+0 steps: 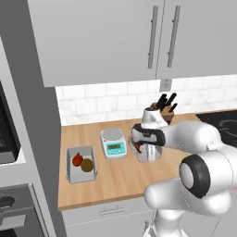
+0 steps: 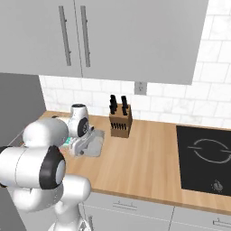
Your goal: Take the meat container that has the chicken drumstick and place it on the second highest rack of the freezer. Then take the vegetable container that has the avocado and tomato and place it on the highest rack of the freezer.
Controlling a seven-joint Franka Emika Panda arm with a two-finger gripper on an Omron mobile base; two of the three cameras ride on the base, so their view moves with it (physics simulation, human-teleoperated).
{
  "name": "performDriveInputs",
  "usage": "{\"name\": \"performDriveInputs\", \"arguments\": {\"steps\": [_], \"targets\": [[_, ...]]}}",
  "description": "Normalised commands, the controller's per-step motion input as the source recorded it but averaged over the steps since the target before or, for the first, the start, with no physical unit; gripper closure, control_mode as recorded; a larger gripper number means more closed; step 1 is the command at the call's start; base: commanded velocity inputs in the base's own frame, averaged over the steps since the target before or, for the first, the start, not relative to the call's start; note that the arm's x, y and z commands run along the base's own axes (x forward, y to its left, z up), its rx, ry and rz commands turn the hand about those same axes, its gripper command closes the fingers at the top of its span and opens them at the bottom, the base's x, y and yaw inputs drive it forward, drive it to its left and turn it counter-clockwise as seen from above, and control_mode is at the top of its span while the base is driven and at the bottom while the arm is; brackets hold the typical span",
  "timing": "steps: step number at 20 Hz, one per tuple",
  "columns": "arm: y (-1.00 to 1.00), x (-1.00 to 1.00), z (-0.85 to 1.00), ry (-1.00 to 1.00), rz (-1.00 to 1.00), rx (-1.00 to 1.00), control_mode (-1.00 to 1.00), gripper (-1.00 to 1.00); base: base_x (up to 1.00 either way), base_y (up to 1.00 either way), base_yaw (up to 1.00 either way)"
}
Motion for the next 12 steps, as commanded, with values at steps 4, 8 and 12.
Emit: {"name": "performDriveInputs", "arguments": {"steps": [4, 8, 12], "targets": [[0.0, -0.44, 0.22, -0.81, 0.09, -0.14, -1.0, 1.0, 0.0, 0.0, 0.0], [0.0, -0.31, 0.82, -0.47, 0.06, -0.05, -1.0, 1.0, 0.0, 0.0, 0.0], [0.0, -0.12, 0.98, -0.27, 0.11, 0.01, -1.0, 1.0, 0.0, 0.0, 0.0]]}}
